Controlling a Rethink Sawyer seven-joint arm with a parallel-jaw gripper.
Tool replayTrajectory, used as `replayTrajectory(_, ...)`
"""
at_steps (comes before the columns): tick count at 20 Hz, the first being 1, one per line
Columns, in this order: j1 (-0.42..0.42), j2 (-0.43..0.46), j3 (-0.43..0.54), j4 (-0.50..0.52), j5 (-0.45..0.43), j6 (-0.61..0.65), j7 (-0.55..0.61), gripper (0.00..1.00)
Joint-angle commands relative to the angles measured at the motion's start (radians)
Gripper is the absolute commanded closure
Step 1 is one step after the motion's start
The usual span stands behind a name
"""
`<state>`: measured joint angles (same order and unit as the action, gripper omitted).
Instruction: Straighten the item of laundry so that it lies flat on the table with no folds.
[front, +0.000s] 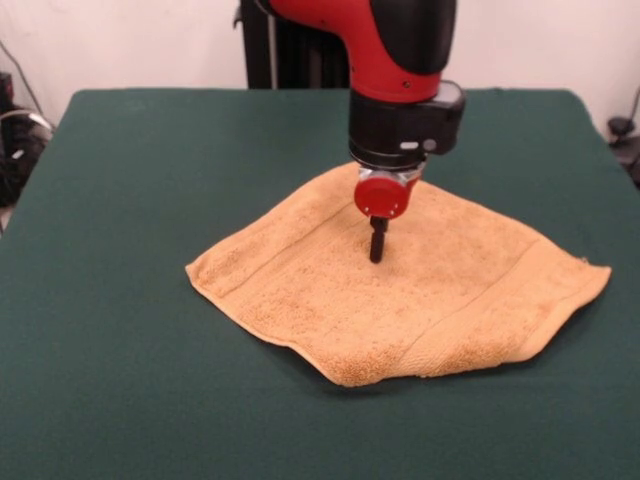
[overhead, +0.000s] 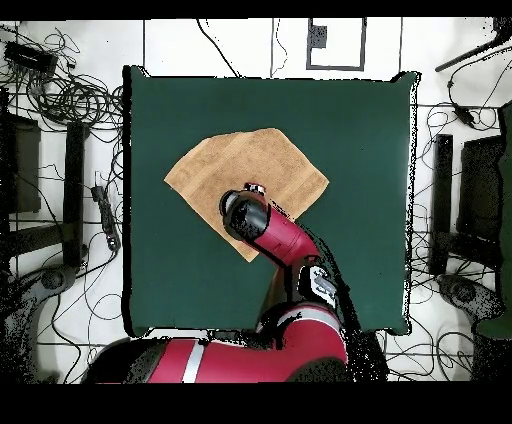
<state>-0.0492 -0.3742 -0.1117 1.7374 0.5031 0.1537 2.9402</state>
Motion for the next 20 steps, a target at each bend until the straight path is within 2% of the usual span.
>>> replayTrajectory(1, 0.006, 0.247, 0.203, -0.033, -0.003, 0.026, 0.037, 0.0)
replayTrajectory(6, -0.013, 0.29, 0.226, -0.05, -0.022, -0.048, 0.03, 0.0)
replayTrajectory(10, 0.025, 0.31, 0.19, -0.059, -0.016, -0.093, 0.07, 0.0)
replayTrajectory(15, 0.008, 0.327, 0.198, -0.016, -0.027, -0.162, 0.1, 0.0)
replayTrajectory(20, -0.011, 0.347, 0.211, 0.02, -0.021, -0.177, 0.125, 0.0)
